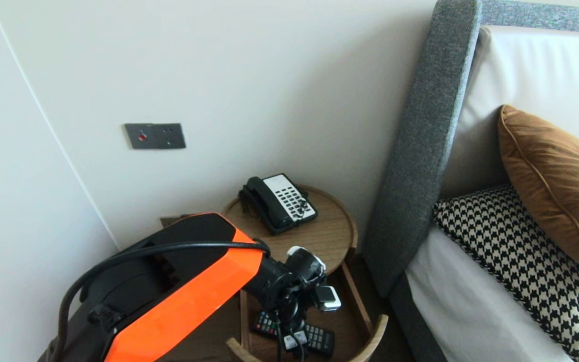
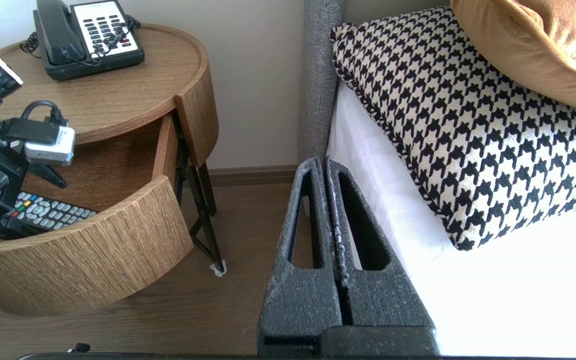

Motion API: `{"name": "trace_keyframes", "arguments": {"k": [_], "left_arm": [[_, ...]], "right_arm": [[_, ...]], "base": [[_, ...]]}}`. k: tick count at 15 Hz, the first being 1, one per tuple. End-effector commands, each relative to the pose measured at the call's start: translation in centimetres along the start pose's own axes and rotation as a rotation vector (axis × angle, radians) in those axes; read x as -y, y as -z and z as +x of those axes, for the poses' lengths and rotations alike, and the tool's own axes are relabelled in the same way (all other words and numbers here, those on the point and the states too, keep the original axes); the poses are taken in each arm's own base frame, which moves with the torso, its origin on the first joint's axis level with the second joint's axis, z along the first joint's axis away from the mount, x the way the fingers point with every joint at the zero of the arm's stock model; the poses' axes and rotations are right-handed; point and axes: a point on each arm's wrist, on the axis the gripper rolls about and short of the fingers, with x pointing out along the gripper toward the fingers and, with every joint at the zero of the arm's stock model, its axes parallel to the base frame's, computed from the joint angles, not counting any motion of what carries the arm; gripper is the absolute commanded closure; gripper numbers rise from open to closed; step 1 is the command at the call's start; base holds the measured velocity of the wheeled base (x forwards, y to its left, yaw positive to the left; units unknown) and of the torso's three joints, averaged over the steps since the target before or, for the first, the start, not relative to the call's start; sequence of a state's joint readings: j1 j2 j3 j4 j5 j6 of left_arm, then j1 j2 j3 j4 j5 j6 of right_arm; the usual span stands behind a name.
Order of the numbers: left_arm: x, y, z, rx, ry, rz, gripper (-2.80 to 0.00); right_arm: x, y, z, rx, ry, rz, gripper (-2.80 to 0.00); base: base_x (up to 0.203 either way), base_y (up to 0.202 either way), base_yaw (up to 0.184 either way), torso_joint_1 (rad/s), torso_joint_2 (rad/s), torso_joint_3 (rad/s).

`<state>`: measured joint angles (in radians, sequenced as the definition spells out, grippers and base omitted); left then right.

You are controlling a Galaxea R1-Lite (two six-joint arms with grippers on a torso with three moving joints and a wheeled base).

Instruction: Take the remote control out of the drawer one by one and place them on the table

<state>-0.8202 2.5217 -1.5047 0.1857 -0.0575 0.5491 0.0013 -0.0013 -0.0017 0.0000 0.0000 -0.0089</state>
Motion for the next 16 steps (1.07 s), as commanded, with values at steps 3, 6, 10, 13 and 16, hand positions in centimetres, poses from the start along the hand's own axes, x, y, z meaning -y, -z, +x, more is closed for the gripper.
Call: {"name": "trace_keyframes", "arguments": {"k": [3, 6, 10, 13, 16], "left_arm": [[0.41, 0.1, -0.19, -0.022, 0.007, 0.009, -2.8], [0.67, 0.01, -0.13, -0.034, -0.001, 0.015, -2.8], [0.75, -0.12, -0.17, -0.057, -0.024, 0.018, -2.8], [0.8, -0.11, -0.16, -0.064, -0.034, 0.02, -2.8], [0.87, -0.12, -0.13, -0.064, -0.034, 0.019, 0.0]], "right_arm": [[0.0, 0.02, -0.04, 0.005, 0.0, 0.0, 0.0], [0.0, 0.02, -0.04, 0.005, 0.0, 0.0, 0.0], [0.0, 0.02, -0.04, 0.005, 0.0, 0.0, 0.0], [0.0, 0.02, -0.04, 0.005, 0.0, 0.0, 0.0], [0.0, 0.02, -0.04, 0.005, 0.0, 0.0, 0.0]], "base": [[0.0, 0.0, 0.0, 0.0, 0.0, 0.0], [0.0, 0.0, 0.0, 0.0, 0.0, 0.0], [0.0, 0.0, 0.0, 0.0, 0.0, 0.0], [0.0, 0.0, 0.0, 0.0, 0.0, 0.0], [0.0, 0.0, 0.0, 0.0, 0.0, 0.0]]}}
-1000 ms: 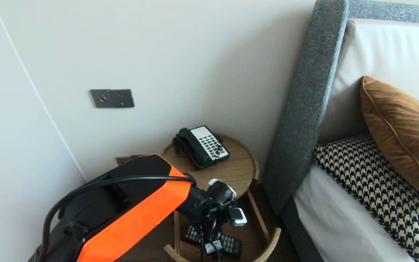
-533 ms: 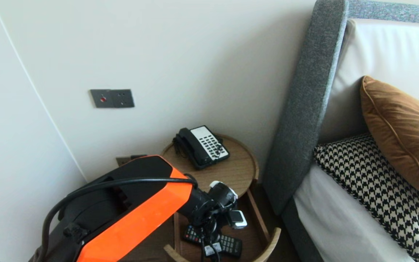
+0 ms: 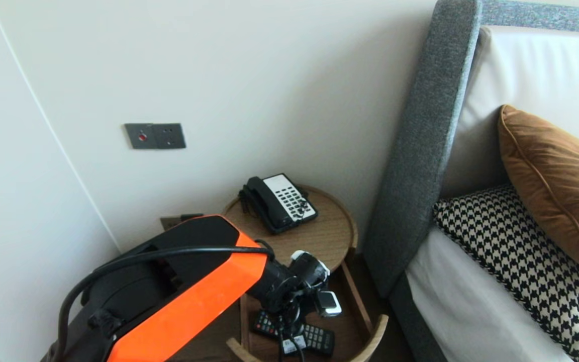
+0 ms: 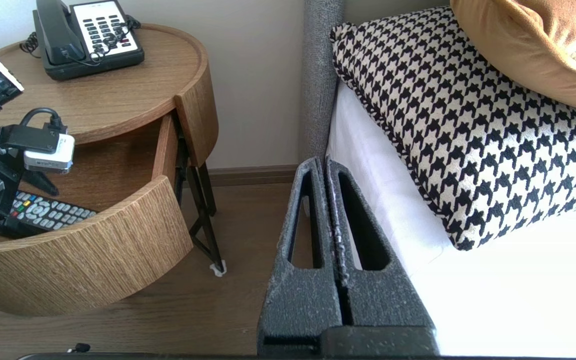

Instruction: Take the remote control out of the drawer one by one and place them on the table

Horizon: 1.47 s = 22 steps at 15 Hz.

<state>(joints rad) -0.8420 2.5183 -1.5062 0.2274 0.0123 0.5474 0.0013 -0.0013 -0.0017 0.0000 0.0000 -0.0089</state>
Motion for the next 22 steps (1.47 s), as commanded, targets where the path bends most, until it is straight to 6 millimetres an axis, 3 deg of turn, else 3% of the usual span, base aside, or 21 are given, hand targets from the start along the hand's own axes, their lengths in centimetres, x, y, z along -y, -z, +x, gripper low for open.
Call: {"name": "trace_keyframes", "arguments": {"k": [1, 11, 14, 17, 22], "left_arm": [[0.0, 0.0, 0.0, 0.0, 0.0, -0.001, 0.0], [0.3, 0.2, -0.2, -0.001, 0.007, -0.03, 0.0], [0.9, 0.6, -1.6, 0.004, 0.021, -0.043, 0.0], [1.7, -0.5, -3.9, 0.075, 0.071, -0.065, 0.0], [1.4, -1.6, -4.4, 0.113, 0.06, -0.117, 0.0]], "right_arm": [[0.0, 0.0, 0.0, 0.005, 0.0, 0.0, 0.0], [0.0, 0.0, 0.0, 0.005, 0.0, 0.0, 0.0], [0.0, 0.0, 0.0, 0.005, 0.0, 0.0, 0.0], [0.0, 0.0, 0.0, 0.005, 0.0, 0.0, 0.0], [0.0, 0.0, 0.0, 0.005, 0.0, 0.0, 0.0]], "base": [[0.0, 0.0, 0.0, 0.0, 0.0, 0.0], [0.0, 0.0, 0.0, 0.0, 0.0, 0.0], [0.0, 0.0, 0.0, 0.0, 0.0, 0.0], [0.0, 0.0, 0.0, 0.0, 0.0, 0.0], [0.0, 0.0, 0.0, 0.0, 0.0, 0.0]]}}
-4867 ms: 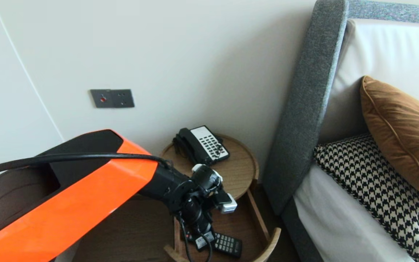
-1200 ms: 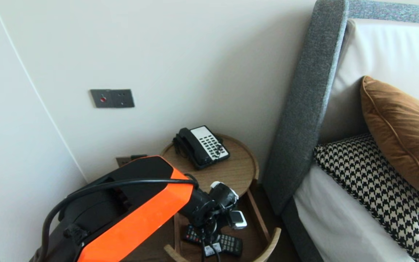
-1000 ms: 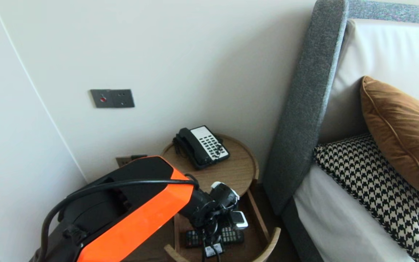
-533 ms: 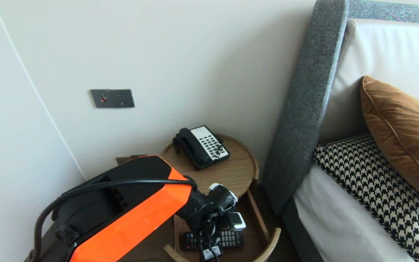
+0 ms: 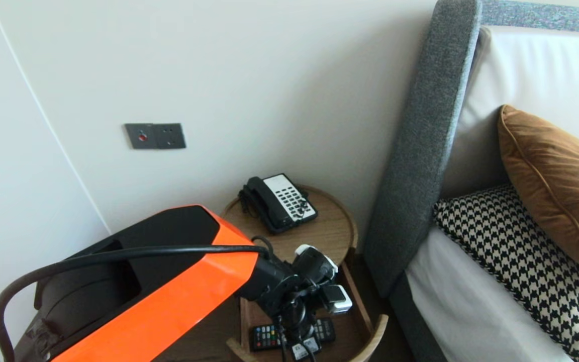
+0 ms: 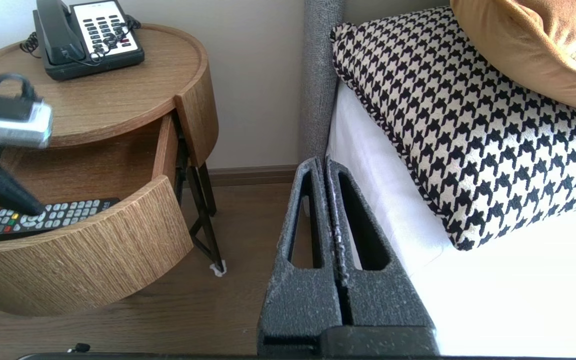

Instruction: Take the remote control out of the drawer one by one and place them on the table

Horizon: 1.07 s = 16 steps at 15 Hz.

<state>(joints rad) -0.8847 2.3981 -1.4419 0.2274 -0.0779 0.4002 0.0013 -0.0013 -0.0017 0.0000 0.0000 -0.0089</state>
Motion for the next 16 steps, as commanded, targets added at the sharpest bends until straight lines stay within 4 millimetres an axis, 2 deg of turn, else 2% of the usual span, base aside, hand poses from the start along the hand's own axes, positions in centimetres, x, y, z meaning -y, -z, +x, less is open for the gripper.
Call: {"name": "trace_keyframes", "arguments": {"k": [1, 5, 6, 14, 16], "left_arm": [[-0.4, -0.7, -0.2, 0.026, -0.013, -0.025, 0.0], [-1.5, -0.4, 0.4, 0.02, -0.024, -0.003, 0.0], [-1.7, -0.2, 0.8, 0.012, -0.022, 0.005, -2.8], [-1.7, -0.1, 1.0, 0.007, -0.021, 0.022, -2.8], [-1.6, 0.0, 1.7, -0.003, -0.016, 0.024, -2.8]], "right_arm": [[0.0, 0.0, 0.0, 0.005, 0.0, 0.0, 0.0], [0.0, 0.0, 0.0, 0.005, 0.0, 0.0, 0.0], [0.0, 0.0, 0.0, 0.005, 0.0, 0.0, 0.0], [0.0, 0.0, 0.0, 0.005, 0.0, 0.0, 0.0], [0.0, 0.0, 0.0, 0.005, 0.0, 0.0, 0.0]], "base": [[0.0, 0.0, 0.0, 0.0, 0.0, 0.0], [0.0, 0.0, 0.0, 0.0, 0.0, 0.0], [0.0, 0.0, 0.0, 0.0, 0.0, 0.0], [0.0, 0.0, 0.0, 0.0, 0.0, 0.0], [0.0, 0.0, 0.0, 0.0, 0.0, 0.0]]}}
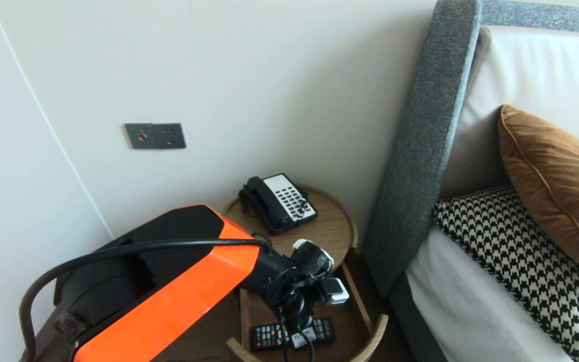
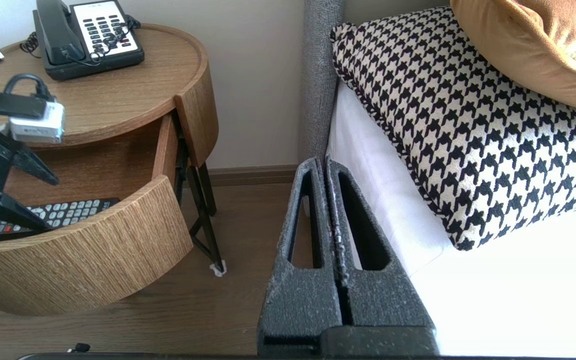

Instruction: Take the remote control out of the drawer one by one and place them on the table

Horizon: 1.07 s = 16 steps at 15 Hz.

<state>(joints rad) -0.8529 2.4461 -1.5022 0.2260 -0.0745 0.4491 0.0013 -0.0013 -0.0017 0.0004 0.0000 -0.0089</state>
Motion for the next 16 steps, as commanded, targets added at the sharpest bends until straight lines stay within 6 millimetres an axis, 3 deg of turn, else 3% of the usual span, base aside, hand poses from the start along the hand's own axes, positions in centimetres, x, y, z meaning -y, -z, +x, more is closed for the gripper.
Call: {"name": "trace_keyframes", "arguments": {"k": [1, 8, 13, 16], "left_arm": [[0.1, 0.1, 0.9, -0.013, 0.006, 0.006, -2.8], [1.1, -0.9, 2.1, 0.029, 0.078, -0.029, -2.8], [-0.7, 0.6, 2.9, 0.115, 0.084, -0.065, -2.8], [-0.5, 1.7, 3.7, 0.152, 0.063, -0.065, -2.8]], "right_arm": [[0.0, 0.0, 0.0, 0.005, 0.0, 0.0, 0.0], [0.0, 0.0, 0.0, 0.005, 0.0, 0.0, 0.0], [0.0, 0.0, 0.0, 0.005, 0.0, 0.0, 0.0], [0.0, 0.0, 0.0, 0.005, 0.0, 0.0, 0.0]], "base": [[0.0, 0.0, 0.0, 0.0, 0.0, 0.0], [0.0, 0.0, 0.0, 0.0, 0.0, 0.0], [0.0, 0.0, 0.0, 0.0, 0.0, 0.0], [0.0, 0.0, 0.0, 0.0, 0.0, 0.0]]}}
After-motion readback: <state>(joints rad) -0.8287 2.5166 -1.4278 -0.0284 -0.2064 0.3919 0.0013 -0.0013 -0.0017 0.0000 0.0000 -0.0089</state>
